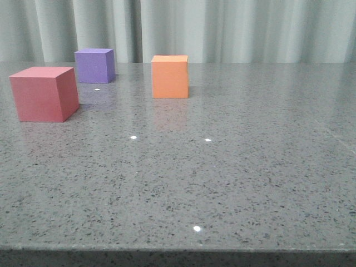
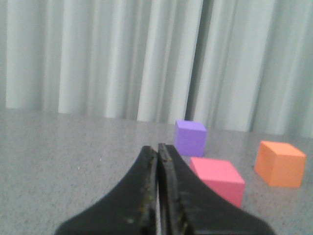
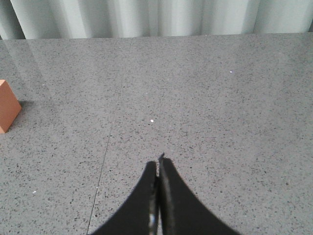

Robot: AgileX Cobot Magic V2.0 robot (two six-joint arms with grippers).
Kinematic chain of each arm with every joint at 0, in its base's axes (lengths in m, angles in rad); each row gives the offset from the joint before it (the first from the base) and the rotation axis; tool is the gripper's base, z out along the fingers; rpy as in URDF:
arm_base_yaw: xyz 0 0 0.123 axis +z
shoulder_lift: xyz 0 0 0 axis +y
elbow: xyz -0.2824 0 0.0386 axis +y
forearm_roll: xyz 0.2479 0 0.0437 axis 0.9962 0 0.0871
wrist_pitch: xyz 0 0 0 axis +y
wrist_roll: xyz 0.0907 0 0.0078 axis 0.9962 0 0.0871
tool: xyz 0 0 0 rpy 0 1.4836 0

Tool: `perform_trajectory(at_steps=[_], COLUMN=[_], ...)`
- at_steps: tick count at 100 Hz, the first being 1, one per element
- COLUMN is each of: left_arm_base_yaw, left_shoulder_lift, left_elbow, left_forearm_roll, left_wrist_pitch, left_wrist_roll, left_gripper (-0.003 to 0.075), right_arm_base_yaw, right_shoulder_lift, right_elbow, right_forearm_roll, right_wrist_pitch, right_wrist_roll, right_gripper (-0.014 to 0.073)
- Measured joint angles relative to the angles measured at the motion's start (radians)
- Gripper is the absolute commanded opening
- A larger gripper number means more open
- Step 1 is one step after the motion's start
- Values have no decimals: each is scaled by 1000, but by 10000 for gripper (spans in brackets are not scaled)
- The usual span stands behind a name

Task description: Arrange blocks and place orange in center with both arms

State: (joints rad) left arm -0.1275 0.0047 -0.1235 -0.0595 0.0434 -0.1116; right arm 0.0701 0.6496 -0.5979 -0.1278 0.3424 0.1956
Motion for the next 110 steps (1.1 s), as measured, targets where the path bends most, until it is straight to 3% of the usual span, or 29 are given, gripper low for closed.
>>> perform_trajectory(at_steps=[19,59,74,95,102,110], left_arm_base_yaw=[0,0,0,0,0,0], left_shoulder_lift=[144,635,758,861,886,909], left_elbow=[-255,-820,-926,-943,-943,-943], left_forearm_roll=[-8,-8,-8,-8,-8,-8], left_wrist_pitch=[175,723,782,797,809,820], left_wrist_roll=[0,0,0,0,0,0], left_gripper=[-20,-20,-20,-15,29,155], right_arm_base_yaw=[0,0,0,0,0,0], right_shoulder_lift=[0,0,0,0,0,0], right_elbow=[0,0,0,0,0,0], right_forearm_roll=[-2,-2,-2,-2,-2,-2], right_wrist_pitch=[0,0,0,0,0,0], right_wrist_roll=[0,-2,-2,-2,-2,-2], right_gripper=[-69,-69,-69,-69,-69,-69])
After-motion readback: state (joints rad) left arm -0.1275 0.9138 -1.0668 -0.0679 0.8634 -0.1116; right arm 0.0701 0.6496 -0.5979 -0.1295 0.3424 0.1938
